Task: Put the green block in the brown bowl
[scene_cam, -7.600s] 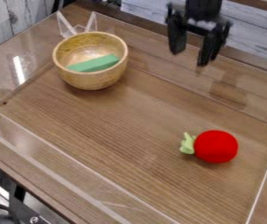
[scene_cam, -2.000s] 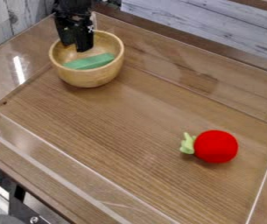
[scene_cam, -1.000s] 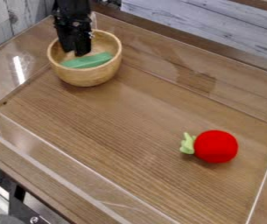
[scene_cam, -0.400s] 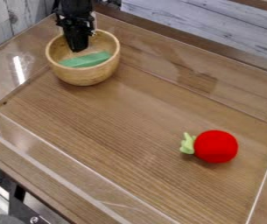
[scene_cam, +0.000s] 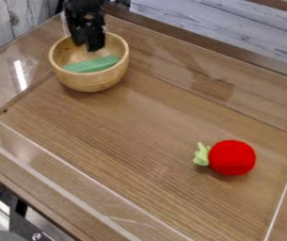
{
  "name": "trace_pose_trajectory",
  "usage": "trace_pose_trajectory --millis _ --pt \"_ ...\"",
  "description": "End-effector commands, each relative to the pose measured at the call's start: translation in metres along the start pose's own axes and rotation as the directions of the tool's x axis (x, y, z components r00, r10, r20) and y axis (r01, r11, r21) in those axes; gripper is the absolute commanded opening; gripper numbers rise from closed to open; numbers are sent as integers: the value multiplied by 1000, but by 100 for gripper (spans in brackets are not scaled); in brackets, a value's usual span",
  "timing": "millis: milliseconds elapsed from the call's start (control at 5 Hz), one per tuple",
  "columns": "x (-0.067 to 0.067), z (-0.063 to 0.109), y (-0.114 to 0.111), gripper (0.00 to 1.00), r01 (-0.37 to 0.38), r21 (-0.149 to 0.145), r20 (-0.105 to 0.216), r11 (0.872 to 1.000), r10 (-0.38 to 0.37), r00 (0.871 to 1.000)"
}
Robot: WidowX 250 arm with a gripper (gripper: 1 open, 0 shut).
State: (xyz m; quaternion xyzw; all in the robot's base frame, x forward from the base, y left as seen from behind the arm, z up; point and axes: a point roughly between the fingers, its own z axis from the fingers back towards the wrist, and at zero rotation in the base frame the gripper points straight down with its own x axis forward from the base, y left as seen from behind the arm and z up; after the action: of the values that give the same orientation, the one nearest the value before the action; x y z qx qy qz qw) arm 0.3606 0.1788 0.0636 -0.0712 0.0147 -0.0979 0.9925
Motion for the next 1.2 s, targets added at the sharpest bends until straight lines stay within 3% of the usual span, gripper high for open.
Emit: trace_pose_trajectory --millis 0,200,400,1000 --pt "14 17 4 0 42 45 39 998 -43 998" --pt "16 2 -9 100 73 44 27 996 -74 997" --pt "18 -14 -22 100 103 42 17 994 -104 994" --pt "7 43 -21 100 -13 15 58 1000 12 998"
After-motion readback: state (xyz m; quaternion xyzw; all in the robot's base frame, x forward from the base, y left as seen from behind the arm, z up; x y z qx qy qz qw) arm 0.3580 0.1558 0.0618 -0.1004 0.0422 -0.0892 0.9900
